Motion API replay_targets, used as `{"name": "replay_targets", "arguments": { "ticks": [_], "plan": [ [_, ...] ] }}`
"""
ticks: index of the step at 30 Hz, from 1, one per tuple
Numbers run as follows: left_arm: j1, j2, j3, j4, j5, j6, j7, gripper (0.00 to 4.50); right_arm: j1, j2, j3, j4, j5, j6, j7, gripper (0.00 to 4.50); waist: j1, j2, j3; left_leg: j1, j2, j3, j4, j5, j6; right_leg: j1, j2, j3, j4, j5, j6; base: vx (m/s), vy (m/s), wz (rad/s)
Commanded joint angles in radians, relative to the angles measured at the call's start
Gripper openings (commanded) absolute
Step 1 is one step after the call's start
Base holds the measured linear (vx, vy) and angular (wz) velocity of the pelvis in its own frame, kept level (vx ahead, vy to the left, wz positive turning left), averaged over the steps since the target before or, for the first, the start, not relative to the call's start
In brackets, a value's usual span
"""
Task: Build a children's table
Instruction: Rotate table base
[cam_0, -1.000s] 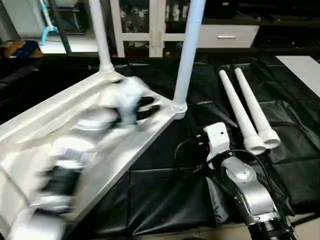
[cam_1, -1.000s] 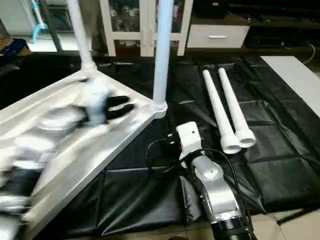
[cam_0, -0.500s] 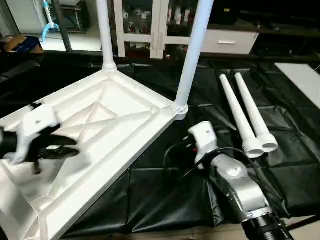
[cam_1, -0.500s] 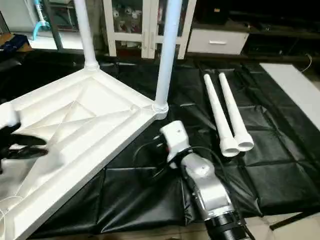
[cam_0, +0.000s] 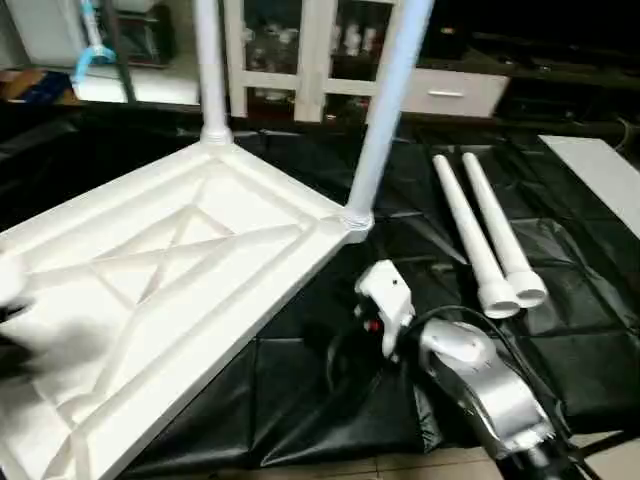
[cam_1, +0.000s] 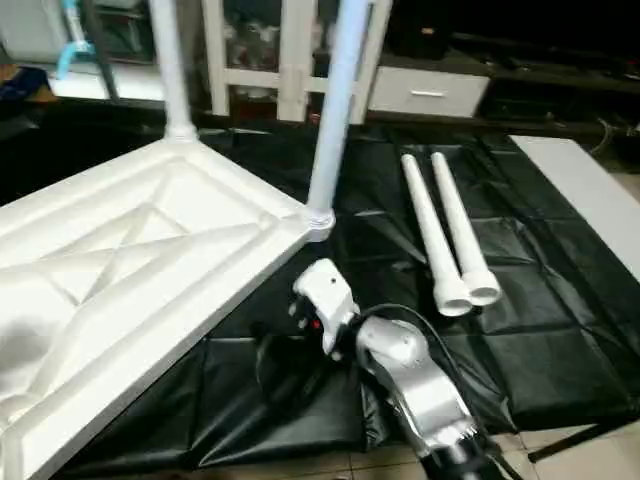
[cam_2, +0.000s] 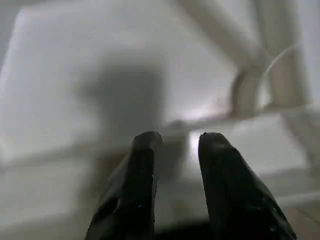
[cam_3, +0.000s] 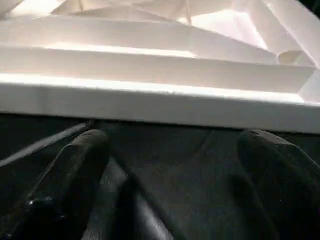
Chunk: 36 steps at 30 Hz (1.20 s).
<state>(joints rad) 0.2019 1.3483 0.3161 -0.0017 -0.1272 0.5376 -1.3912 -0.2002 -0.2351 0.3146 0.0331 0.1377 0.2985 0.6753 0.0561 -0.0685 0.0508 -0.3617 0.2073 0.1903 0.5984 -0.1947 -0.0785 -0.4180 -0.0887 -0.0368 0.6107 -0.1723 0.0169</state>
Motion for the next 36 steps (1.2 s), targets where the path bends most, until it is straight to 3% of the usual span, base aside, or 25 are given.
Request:
{"name": "replay_targets", "arguments": {
  "ticks": [1,8,15,20,21,22,23,24,26,27,30,34,35,36],
  "plan": [
    [0.023,0.02,0.014,-0.014,0.014,-0.02,-0.016,1.46,-0.011,-0.001,-0.009,-0.006,0.003,-0.011,0.005,4.5,0.0,0.039,-0.036,0.028,0.022,-0.019,-0.106,-0.46,-0.063,0.011,-0.035,0.037,-0.078,-0.382,-0.15,0.0,0.0,0.0],
    [0.029,-0.017,-0.035,-0.028,0.004,-0.033,0.008,1.46,-0.015,0.001,-0.013,-0.003,0.002,-0.014,0.008,4.5,0.002,0.041,-0.037,0.031,0.022,-0.019,-0.108,-0.481,-0.07,0.011,-0.033,0.036,-0.075,-0.362,-0.16,0.0,0.0,0.0],
    [-0.034,-0.09,-0.181,-0.072,0.024,-0.028,0.043,1.46,-0.015,0.002,-0.018,-0.013,0.003,-0.016,0.003,4.5,0.004,0.043,-0.041,0.033,0.021,-0.016,-0.105,-0.451,-0.072,0.015,-0.032,0.036,-0.071,-0.321,-0.172,0.0,0.0,0.0],
    [-0.046,-0.112,-0.222,-0.095,0.039,-0.015,0.053,1.46,-0.014,0.002,-0.021,-0.017,0.003,-0.02,0.002,4.5,0.007,0.041,-0.037,0.033,0.02,-0.019,-0.106,-0.487,-0.073,0.016,-0.034,0.035,-0.076,-0.383,-0.158,0.0,0.0,0.0],
    [-0.087,-0.171,-0.24,-0.111,0.019,-0.009,0.075,1.46,-0.017,0.002,-0.03,-0.019,0.005,-0.021,-0.001,4.5,0.004,0.042,-0.034,0.036,0.02,-0.021,-0.108,-0.513,-0.076,0.015,-0.034,0.035,-0.082,-0.429,-0.145,0.0,0.0,0.0],
    [-0.087,-0.171,-0.24,-0.111,0.019,-0.009,0.075,1.46,-0.017,0.002,-0.03,-0.019,0.005,-0.021,-0.001,4.5,0.005,0.04,-0.034,0.038,0.02,-0.022,-0.106,-0.519,-0.076,0.014,-0.035,0.034,-0.085,-0.443,-0.142,0.0,0.0,0.0],
    [-0.105,-0.199,-0.246,-0.118,0.005,-0.01,0.083,1.46,-0.019,0.002,-0.034,-0.02,0.006,-0.022,-0.003,4.5,0.009,0.043,-0.034,0.049,0.02,-0.02,-0.103,-0.54,-0.076,0.005,-0.036,0.035,-0.091,-0.471,-0.139,0.0,0.0,0.0],
    [-0.143,-0.251,-0.245,-0.135,-0.028,-0.003,0.102,1.46,-0.021,0.001,-0.041,-0.019,0.007,-0.025,-0.006,4.5,0.01,0.043,-0.034,0.05,0.019,-0.02,-0.101,-0.545,-0.074,0.004,-0.036,0.035,-0.092,-0.478,-0.138,0.0,0.0,0.0],
    [-0.146,-0.255,-0.245,-0.137,-0.031,-0.002,0.105,1.46,-0.022,0.001,-0.042,-0.019,0.007,-0.025,-0.006,4.5,0.015,0.048,-0.036,0.047,0.019,-0.023,-0.101,-0.54,-0.077,0.009,-0.037,0.034,-0.09,-0.476,-0.137,0.0,0.0,0.0],
    [-0.206,-0.326,-0.257,-0.155,-0.063,0.007,0.154,1.46,-0.027,-0.001,-0.051,-0.015,0.006,-0.03,-0.014,4.5,0.016,0.047,-0.036,0.043,0.018,-0.025,-0.104,-0.539,-0.079,0.013,-0.034,0.032,-0.089,-0.467,-0.135,0.0,0.0,0.0],
    [-0.26,-0.396,-0.279,-0.155,-0.057,0.018,0.215,1.46,-0.032,-0.002,-0.058,-0.01,0.004,-0.032,-0.021,4.5,0.025,0.045,-0.038,0.05,0.016,-0.022,-0.099,-0.535,-0.081,0.009,-0.033,0.031,-0.092,-0.463,-0.134,0.0,0.0,0.0],
    [-0.315,-0.478,-0.308,-0.137,-0.03,-0.007,0.285,1.46,-0.036,-0.003,-0.064,-0.004,0.001,-0.033,-0.027,4.5,0.022,0.037,-0.042,0.033,0.015,-0.03,-0.101,-0.503,-0.079,0.025,-0.037,0.028,-0.089,-0.484,-0.114,0.0,0.0,0.0],
    [-0.359,-0.533,-0.34,-0.115,0.023,-0.027,0.34,1.46,-0.037,-0.005,-0.069,0.0,-0.005,-0.036,-0.034,4.5,0.02,0.038,-0.042,0.029,0.015,-0.03,-0.101,-0.485,-0.078,0.027,-0.038,0.028,-0.091,-0.484,-0.108,0.0,0.0,0.0],
    [-0.36,-0.534,-0.34,-0.114,0.023,-0.027,0.34,1.46,-0.037,-0.005,-0.069,0.0,-0.005,-0.036,-0.035,4.5,0.022,0.038,-0.044,0.033,0.015,-0.03,-0.098,-0.482,-0.081,0.024,-0.038,0.028,-0.092,-0.485,-0.104,0.0,0.0,0.0]
  ]
}}
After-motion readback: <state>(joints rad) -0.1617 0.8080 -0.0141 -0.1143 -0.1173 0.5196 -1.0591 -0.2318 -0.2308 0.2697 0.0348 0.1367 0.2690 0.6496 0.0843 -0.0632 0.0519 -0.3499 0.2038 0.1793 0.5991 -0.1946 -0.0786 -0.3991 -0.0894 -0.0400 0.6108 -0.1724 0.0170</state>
